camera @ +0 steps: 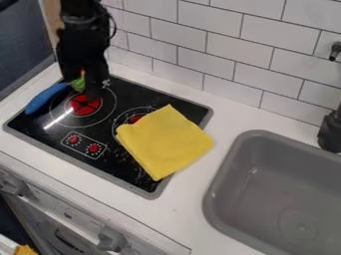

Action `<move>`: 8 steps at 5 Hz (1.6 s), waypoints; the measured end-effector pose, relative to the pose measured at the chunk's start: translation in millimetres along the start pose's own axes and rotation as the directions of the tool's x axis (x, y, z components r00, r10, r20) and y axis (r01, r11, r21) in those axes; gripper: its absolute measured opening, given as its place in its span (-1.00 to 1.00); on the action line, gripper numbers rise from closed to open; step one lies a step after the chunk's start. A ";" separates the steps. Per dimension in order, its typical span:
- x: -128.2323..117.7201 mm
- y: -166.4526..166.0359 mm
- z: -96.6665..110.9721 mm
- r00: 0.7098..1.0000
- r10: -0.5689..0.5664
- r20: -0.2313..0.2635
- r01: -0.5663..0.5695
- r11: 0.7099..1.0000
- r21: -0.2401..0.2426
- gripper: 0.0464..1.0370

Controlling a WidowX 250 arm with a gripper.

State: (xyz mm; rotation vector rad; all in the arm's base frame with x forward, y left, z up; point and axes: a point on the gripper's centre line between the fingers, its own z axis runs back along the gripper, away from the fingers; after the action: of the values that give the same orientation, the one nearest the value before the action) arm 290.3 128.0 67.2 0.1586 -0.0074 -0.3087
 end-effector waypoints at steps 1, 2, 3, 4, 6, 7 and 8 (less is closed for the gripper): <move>-11.6 39.4 -27.3 0.995 0.086 -0.053 -0.085 0.996 0.030 0.93; -11.7 63.3 -49.4 0.986 0.137 -0.100 -0.132 0.990 0.050 0.93; -14.9 84.7 -63.1 0.976 0.178 -0.127 -0.173 0.984 0.051 0.93; -24.1 95.4 -77.3 0.960 0.222 -0.169 -0.219 0.975 0.033 0.93; -20.8 97.3 -81.0 0.966 0.215 -0.141 -0.212 0.977 0.037 0.25; -22.2 92.1 -82.3 0.970 0.206 -0.132 -0.205 0.979 0.027 -0.26; -21.9 83.7 -80.0 0.976 0.188 -0.110 -0.186 0.982 0.028 -0.27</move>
State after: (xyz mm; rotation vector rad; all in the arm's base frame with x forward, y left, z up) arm 297.3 225.8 1.7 0.1907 0.0858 -0.1117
